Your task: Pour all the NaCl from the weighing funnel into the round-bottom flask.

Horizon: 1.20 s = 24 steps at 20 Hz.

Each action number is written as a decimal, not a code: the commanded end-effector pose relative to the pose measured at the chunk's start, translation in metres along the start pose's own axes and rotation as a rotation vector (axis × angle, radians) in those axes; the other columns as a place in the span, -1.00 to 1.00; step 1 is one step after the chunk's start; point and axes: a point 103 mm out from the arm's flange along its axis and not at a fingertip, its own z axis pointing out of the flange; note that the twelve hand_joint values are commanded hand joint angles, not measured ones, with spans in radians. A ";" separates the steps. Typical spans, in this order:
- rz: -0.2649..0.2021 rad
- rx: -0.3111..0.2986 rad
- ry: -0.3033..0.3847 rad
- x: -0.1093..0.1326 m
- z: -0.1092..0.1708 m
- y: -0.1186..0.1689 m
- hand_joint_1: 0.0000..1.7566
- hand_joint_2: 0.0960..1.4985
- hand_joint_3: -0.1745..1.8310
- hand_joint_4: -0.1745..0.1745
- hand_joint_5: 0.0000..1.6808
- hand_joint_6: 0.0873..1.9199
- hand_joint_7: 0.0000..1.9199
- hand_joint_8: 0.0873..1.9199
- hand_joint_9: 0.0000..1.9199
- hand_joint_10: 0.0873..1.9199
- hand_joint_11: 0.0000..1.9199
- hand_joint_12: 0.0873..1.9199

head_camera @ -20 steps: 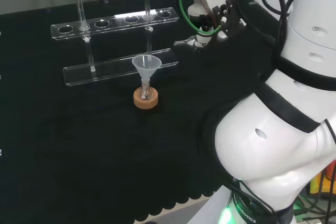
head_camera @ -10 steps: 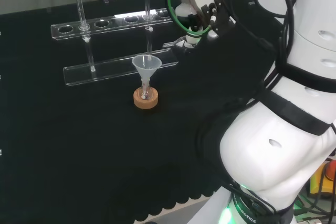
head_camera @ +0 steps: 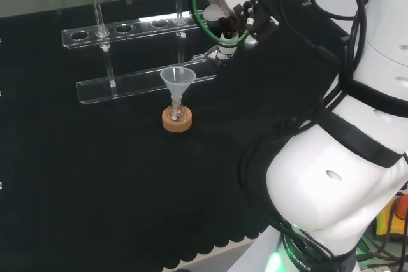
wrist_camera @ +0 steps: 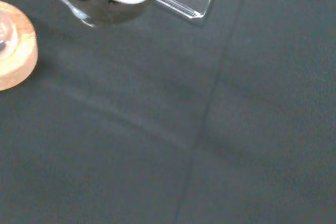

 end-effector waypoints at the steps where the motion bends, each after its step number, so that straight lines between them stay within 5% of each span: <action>1: -0.023 0.049 -0.108 0.033 -0.012 -0.008 0.47 0.28 -0.78 -1.00 0.43 -0.40 0.29 -0.43 0.46 -0.94 0.01 -0.05; 24: -0.025 0.088 -0.249 0.041 -0.022 0.005 0.47 0.28 -0.79 -1.00 0.43 -0.40 0.29 -0.43 0.46 -0.95 0.01 -0.05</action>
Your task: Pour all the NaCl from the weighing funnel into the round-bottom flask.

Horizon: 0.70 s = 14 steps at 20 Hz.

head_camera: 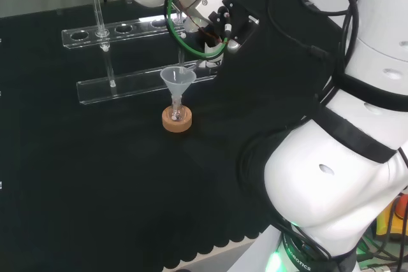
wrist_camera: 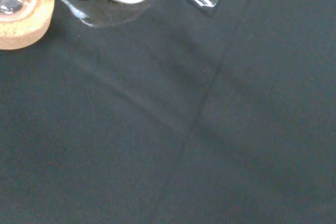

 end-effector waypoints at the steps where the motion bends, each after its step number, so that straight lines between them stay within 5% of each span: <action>1: 0.001 0.009 -0.064 0.004 -0.008 0.006 0.47 0.28 -0.79 -1.00 0.43 -0.40 0.29 -0.43 0.46 -0.95 0.01 -0.05; 14: 0.009 0.009 -0.134 0.008 -0.017 0.010 0.47 0.29 -0.79 -1.00 0.42 -0.39 0.29 -0.42 0.47 -0.95 0.01 -0.05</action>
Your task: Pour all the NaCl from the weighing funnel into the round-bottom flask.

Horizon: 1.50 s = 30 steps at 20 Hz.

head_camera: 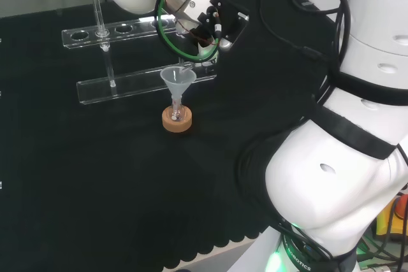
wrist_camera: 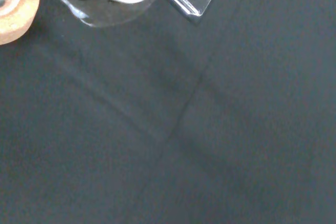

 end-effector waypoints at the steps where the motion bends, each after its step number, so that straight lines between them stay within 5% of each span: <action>1: 0.000 -0.002 -0.037 0.002 -0.004 0.001 0.47 0.29 -0.79 -1.00 0.42 -0.39 0.29 -0.42 0.47 -0.95 0.01 -0.05; 30: 0.029 0.045 -0.201 0.005 -0.021 -0.002 0.47 0.30 -0.80 -1.00 0.41 -0.37 0.27 -0.40 0.46 -0.97 0.02 -0.06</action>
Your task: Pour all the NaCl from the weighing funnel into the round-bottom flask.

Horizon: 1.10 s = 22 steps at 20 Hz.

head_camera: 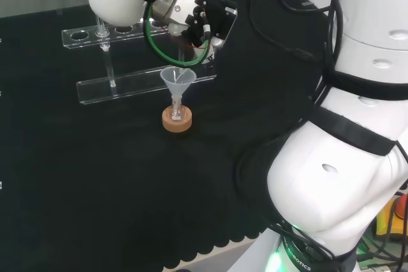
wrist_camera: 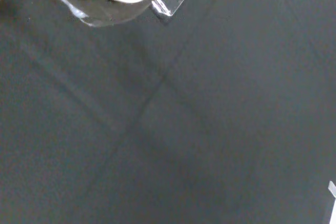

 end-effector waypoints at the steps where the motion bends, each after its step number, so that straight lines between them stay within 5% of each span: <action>1: 0.004 0.012 -0.028 0.000 -0.002 -0.001 0.47 0.30 -0.80 -1.00 0.41 -0.37 0.27 -0.40 0.46 -0.97 0.02 -0.06; 22: -0.006 0.015 -0.118 0.007 -0.009 -0.007 0.46 0.31 -0.81 -1.00 0.39 -0.35 0.26 -0.37 0.46 -0.98 0.02 -0.07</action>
